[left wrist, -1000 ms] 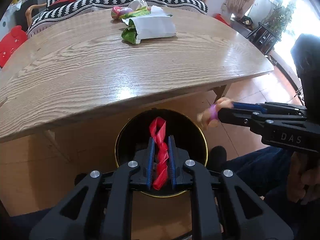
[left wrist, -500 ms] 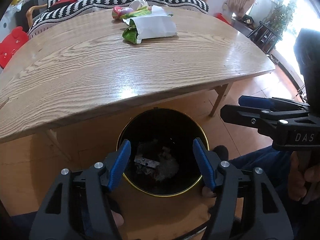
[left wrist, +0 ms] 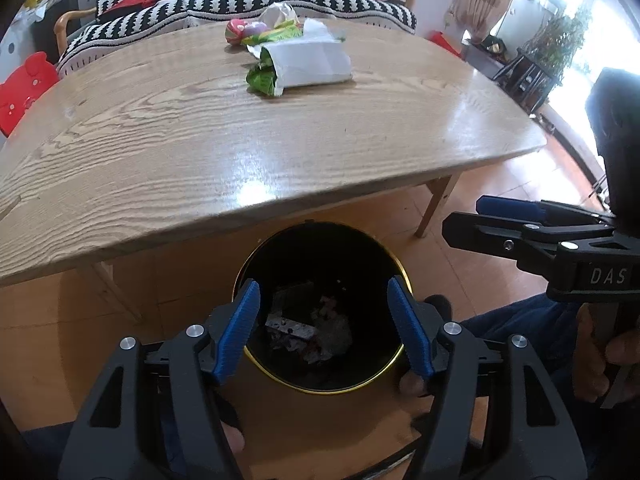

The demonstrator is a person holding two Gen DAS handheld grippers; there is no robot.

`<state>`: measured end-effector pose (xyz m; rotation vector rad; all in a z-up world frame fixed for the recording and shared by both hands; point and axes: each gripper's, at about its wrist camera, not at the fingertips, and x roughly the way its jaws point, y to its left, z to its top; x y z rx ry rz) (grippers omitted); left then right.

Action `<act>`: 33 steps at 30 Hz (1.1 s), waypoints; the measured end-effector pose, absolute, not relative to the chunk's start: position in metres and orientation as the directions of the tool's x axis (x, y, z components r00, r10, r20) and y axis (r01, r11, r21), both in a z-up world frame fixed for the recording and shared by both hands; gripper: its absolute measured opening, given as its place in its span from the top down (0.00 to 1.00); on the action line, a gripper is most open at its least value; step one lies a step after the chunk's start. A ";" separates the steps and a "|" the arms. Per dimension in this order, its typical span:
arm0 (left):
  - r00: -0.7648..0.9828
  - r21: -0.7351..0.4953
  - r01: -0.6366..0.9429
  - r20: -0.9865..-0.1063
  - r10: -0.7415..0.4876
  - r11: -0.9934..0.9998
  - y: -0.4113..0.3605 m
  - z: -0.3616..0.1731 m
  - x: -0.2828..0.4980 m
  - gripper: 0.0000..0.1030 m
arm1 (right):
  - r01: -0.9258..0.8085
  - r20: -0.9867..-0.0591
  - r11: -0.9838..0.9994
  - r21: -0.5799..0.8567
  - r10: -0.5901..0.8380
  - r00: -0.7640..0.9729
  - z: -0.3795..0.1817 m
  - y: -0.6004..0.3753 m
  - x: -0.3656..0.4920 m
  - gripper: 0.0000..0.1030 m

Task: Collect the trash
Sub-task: 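Grasp the white paper wrapper with the left gripper while the right grasps the popcorn bag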

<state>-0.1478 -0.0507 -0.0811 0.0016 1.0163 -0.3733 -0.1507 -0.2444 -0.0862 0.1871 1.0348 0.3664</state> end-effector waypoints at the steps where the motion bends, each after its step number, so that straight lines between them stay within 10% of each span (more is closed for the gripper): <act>1: 0.472 -0.186 0.303 -0.823 -0.317 0.935 -0.049 -0.076 -0.146 0.33 | -0.211 -0.795 0.921 0.329 0.390 0.465 -0.081 -0.247 -0.150 0.25; 10: 0.540 -0.088 0.358 -0.792 -0.284 0.929 -0.058 -0.032 -0.081 0.10 | -0.185 -0.744 0.923 0.338 0.383 0.547 -0.031 -0.274 -0.101 0.17; 28: 0.506 -0.169 0.375 -0.787 -0.354 0.912 -0.079 -0.082 0.070 0.08 | -0.043 -0.800 0.947 0.319 0.294 0.524 -0.066 -0.300 0.046 0.09; 30: 0.498 -0.183 0.386 -0.784 -0.371 0.904 -0.084 -0.080 0.072 0.10 | -0.031 -0.811 0.954 0.298 0.270 0.519 -0.069 -0.304 0.056 0.09; 33: 0.486 -0.198 0.383 -0.787 -0.380 0.902 -0.090 -0.075 0.066 0.39 | -0.013 -0.806 0.952 0.307 0.267 0.528 -0.066 -0.309 0.064 0.09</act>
